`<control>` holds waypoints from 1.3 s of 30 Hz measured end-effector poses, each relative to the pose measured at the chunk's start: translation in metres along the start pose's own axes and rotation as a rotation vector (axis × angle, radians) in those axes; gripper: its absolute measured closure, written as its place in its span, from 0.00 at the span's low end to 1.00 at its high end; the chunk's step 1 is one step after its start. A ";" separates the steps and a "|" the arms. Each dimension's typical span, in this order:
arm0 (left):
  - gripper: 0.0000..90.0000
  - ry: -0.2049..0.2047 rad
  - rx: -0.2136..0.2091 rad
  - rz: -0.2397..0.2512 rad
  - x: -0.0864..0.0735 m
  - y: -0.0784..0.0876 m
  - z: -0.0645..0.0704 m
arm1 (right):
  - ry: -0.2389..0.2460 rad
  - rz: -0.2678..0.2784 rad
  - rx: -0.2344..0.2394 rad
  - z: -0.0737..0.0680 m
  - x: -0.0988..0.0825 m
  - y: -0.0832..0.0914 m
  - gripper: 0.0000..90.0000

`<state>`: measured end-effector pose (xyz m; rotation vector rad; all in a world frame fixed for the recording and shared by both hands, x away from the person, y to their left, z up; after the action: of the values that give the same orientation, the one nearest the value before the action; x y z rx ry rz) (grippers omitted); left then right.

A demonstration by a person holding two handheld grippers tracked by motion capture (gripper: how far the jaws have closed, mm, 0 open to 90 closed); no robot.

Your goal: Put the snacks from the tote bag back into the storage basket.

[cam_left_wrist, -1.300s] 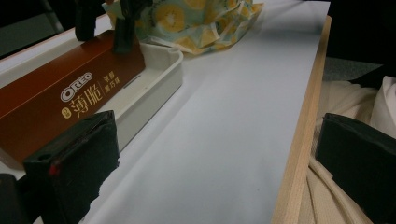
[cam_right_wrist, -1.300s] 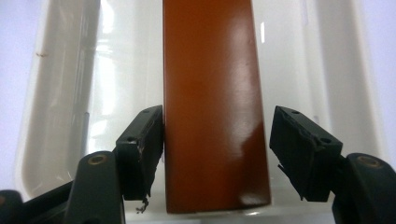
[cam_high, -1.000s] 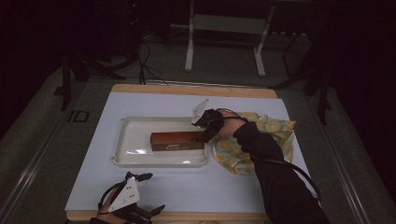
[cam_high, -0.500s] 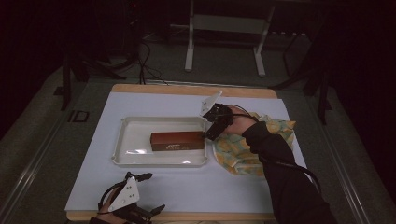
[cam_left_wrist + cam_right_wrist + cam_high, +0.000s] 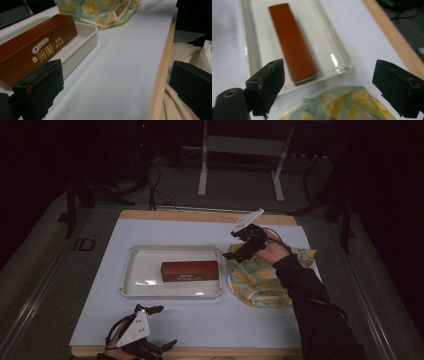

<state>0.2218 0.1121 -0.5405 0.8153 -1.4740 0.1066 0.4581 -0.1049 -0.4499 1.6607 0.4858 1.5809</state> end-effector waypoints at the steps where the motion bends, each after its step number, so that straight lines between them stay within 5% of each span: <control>1: 0.00 0.000 0.000 0.000 0.000 0.000 0.000 | 0.000 0.000 0.000 0.000 0.000 0.000 0.12; 10: 0.00 -0.002 -0.002 -0.001 0.000 0.000 0.000 | -0.102 0.040 -0.109 0.013 -0.017 0.020 0.14; 11: 0.00 -0.001 -0.002 -0.001 0.000 0.000 0.001 | -0.123 0.065 -0.161 0.018 -0.022 0.025 0.14; 21: 0.00 -0.002 -0.003 -0.001 0.000 0.000 0.001 | -0.209 0.129 -0.297 0.033 -0.050 0.041 0.14; 39: 0.00 -0.003 -0.003 -0.004 0.000 0.000 0.000 | -0.327 0.241 -0.498 0.026 -0.107 0.073 0.14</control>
<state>0.2215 0.1118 -0.5409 0.8161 -1.4749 0.1008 0.4495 -0.2362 -0.4642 1.5747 -0.2694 1.4056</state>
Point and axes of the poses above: each handheld gripper's, and its own axes: y roughly backward along the jaws, x roughly out of its top, z roughly to its right, the point moved 8 cm from there along -y, roughly forward along the jaws, and after that the axes turned 3 degrees about x, right-handed, at the moved point
